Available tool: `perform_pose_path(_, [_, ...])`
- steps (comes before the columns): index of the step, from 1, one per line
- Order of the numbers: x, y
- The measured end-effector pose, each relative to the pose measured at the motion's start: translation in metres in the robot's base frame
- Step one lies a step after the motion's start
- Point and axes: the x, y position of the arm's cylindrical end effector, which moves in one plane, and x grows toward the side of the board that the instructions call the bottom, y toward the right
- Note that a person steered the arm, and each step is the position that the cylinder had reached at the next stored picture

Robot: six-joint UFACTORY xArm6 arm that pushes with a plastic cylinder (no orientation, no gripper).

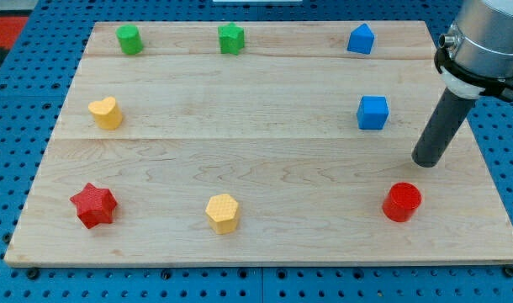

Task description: Push the blue cube up a bit

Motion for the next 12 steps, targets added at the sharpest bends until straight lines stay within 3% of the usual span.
perform_pose_path(2, [0.0, 0.008])
perform_pose_path(3, [-0.021, -0.016])
perform_pose_path(5, [-0.021, -0.067])
perform_pose_path(6, [-0.069, -0.057])
perform_pose_path(8, [-0.097, -0.014])
perform_pose_path(9, [-0.102, -0.038])
perform_pose_path(11, [-0.056, -0.076])
perform_pose_path(12, [-0.088, -0.113])
